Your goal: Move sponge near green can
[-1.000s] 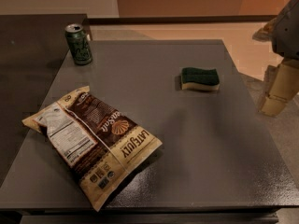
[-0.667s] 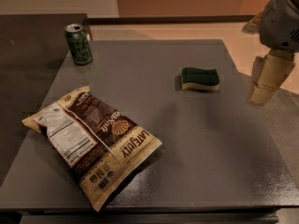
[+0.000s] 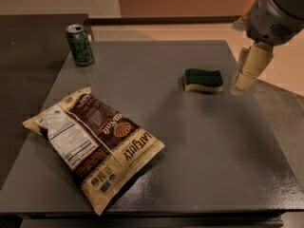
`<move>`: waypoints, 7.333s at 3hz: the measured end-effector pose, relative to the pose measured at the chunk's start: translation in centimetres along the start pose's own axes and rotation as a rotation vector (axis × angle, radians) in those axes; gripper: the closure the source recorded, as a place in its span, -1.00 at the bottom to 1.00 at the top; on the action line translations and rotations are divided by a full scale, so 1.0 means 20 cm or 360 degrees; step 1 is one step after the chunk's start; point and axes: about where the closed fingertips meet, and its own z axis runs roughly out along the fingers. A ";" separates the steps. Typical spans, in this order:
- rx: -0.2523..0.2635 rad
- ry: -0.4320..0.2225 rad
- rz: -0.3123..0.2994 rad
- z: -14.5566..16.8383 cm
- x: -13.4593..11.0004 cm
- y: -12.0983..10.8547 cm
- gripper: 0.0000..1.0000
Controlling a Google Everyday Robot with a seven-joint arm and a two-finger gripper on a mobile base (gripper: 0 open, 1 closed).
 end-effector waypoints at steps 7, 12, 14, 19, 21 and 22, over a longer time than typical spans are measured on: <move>-0.0298 -0.0083 0.0134 0.68 0.01 -0.17 -0.74; -0.0341 -0.0209 -0.0041 0.60 -0.53 -0.23 1.00; -0.0331 -0.0193 -0.0092 0.75 -0.86 -0.35 1.00; -0.0347 -0.0214 -0.0169 1.12 -1.31 -0.38 -0.28; -0.0356 -0.0213 -0.0171 1.16 -1.32 -0.37 -1.00; -0.0356 -0.0213 -0.0171 1.16 -1.32 -0.37 -1.00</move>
Offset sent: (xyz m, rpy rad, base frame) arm 0.0698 0.0071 -0.0666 0.1351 0.0779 -0.0105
